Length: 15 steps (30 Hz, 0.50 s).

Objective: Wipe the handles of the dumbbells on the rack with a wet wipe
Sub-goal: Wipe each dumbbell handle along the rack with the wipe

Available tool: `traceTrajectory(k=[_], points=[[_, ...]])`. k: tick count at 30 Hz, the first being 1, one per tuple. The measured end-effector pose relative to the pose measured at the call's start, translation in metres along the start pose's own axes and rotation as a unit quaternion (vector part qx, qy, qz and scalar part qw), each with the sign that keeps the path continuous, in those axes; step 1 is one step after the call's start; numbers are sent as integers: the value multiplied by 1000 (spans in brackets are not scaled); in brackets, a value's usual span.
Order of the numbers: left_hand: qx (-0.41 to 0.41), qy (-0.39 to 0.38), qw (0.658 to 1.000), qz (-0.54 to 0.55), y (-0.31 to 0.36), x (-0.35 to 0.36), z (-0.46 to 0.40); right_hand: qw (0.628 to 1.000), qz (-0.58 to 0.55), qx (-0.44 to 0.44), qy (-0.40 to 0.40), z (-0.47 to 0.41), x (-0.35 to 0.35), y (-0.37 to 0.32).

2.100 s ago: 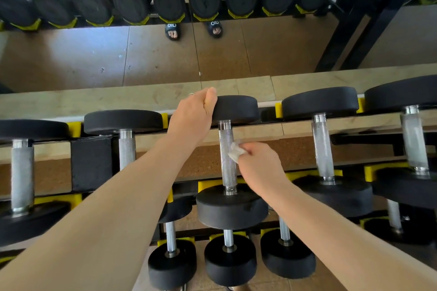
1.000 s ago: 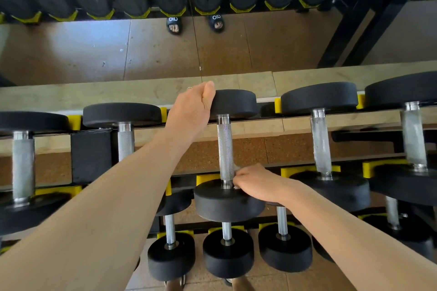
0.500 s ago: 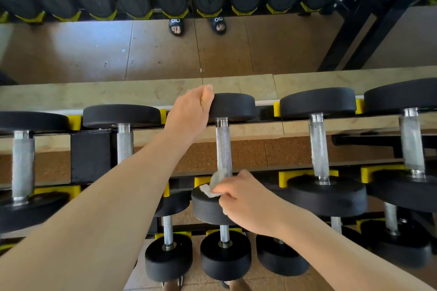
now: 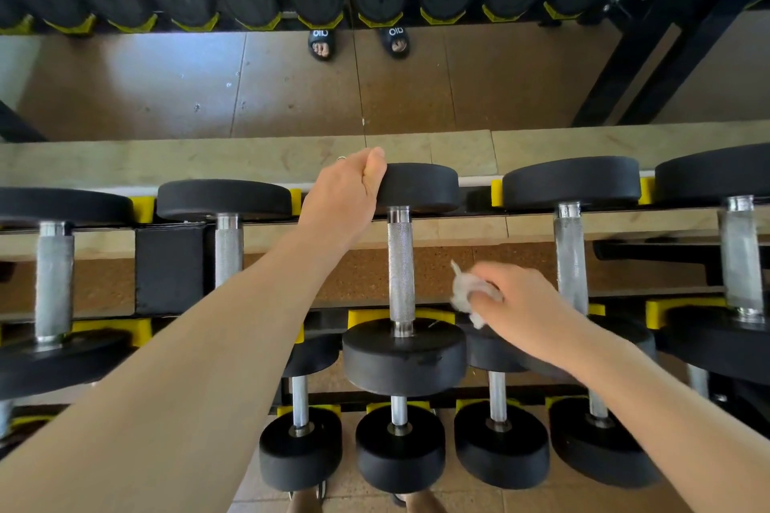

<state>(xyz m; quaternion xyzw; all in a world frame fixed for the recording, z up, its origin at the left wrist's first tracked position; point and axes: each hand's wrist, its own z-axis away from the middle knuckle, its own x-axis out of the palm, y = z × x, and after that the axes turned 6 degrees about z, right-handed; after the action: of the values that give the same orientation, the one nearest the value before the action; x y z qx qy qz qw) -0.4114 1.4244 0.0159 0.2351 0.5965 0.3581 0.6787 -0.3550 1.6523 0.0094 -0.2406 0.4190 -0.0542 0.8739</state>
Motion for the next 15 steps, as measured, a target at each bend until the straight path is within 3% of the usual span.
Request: traceTrajectory(k=[3,6,10,15], points=[[-4,1,1000,-5,0,1,0,995,-86,-35,-25,-4,12,-36],[-8,2,1000,-9,2,0,1,982,-7,-141,-123,8,26,-59],[-10,2,1000,-6,4,-1,1,971,101,-188,-105,7,23,-43],[-16,5,1000,-7,5,0,2,986,125,-87,-63,1,11,3]])
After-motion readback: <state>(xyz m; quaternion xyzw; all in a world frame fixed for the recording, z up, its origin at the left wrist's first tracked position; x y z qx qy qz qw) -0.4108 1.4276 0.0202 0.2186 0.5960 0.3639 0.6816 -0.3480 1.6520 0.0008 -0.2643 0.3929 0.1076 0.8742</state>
